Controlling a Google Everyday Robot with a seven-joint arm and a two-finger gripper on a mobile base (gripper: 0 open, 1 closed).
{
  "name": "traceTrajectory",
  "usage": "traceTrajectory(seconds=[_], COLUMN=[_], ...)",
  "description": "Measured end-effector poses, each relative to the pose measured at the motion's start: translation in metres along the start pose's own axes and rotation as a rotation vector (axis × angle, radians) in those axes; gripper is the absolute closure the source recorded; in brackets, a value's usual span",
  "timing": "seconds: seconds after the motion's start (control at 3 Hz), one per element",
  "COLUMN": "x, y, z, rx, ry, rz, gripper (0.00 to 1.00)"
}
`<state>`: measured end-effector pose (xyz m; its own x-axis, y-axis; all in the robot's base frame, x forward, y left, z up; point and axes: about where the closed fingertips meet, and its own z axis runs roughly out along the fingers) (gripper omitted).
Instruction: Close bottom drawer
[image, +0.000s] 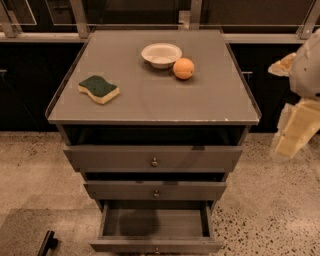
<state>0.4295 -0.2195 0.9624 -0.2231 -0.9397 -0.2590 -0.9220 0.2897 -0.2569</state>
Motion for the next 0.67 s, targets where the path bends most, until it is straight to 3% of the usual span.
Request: traceTrajectory(seconds=[0.33, 0.67], x=[0.021, 0.046], y=[0.034, 0.073], z=[0.045, 0.120], rx=[-0.029, -0.094], ry=[-0.123, -0.263], rz=[0.067, 0.183], gripper=[0.00, 0.00])
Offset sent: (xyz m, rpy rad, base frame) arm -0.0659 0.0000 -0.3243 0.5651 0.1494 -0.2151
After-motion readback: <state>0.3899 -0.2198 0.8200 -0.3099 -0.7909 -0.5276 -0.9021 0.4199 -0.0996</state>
